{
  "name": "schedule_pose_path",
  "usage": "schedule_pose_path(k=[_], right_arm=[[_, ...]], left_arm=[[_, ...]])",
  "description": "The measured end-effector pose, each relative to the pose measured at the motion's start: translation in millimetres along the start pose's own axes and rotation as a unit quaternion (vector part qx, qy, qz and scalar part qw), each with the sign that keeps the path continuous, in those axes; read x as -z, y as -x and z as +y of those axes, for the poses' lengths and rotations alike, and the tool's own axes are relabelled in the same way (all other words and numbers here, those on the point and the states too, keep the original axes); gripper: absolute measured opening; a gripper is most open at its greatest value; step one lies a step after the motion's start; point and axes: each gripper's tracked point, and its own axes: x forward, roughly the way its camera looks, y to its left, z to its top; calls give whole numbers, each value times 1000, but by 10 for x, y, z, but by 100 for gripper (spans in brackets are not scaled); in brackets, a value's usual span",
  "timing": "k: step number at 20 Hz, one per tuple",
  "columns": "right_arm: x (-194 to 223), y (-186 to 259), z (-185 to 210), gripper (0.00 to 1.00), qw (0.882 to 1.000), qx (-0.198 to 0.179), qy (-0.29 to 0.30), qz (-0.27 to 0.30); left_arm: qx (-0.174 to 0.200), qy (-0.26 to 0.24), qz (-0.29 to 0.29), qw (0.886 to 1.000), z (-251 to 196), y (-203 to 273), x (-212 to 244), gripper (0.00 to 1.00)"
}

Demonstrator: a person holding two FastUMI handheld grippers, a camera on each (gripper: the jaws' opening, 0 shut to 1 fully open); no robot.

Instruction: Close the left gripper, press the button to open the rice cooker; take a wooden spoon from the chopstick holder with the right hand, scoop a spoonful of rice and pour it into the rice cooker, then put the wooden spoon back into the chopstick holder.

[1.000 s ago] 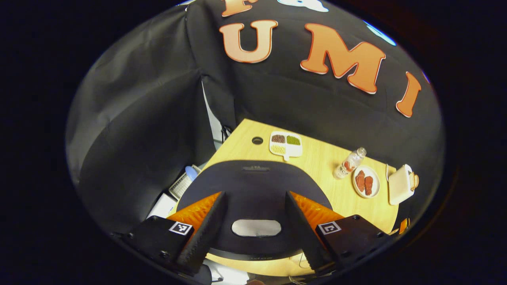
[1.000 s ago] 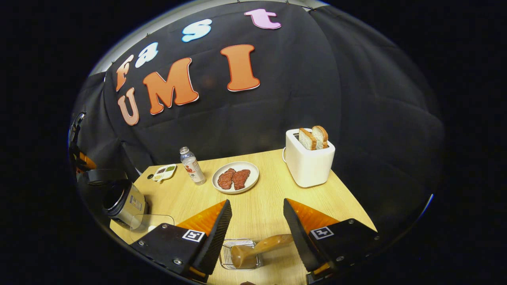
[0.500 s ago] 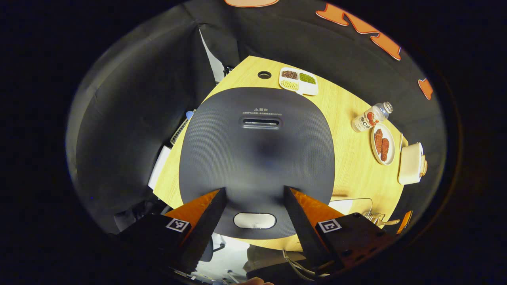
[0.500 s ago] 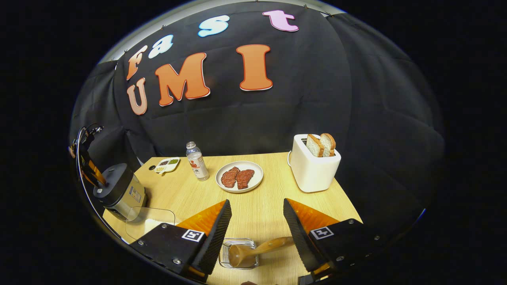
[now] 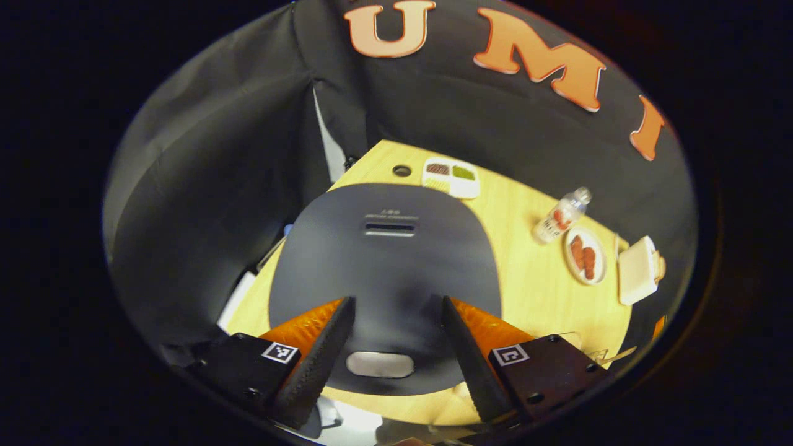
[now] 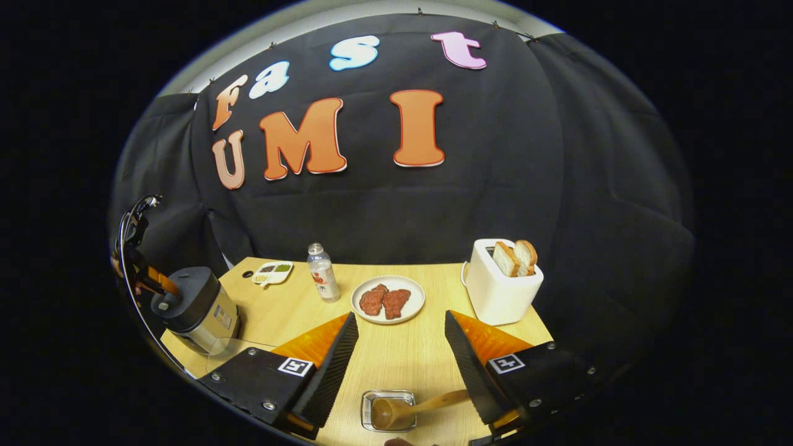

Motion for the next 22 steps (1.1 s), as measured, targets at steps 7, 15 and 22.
schedule_pose_path(k=[7, 15, 22], right_arm=[[-790, 208, 163, 89, 995, 2, 28, -99], [-1362, 488, 414, 89, 975, -3, 63, -213], [-1316, 533, 642, 94, 969, -21, 72, -235]], left_arm=[[43, -32, -267, 962, -479, 1089, -1000, 97], [98, -80, -461, 879, -1153, 2236, -1331, 94], [116, -123, -483, 859, -1461, 2301, -964, 94]])
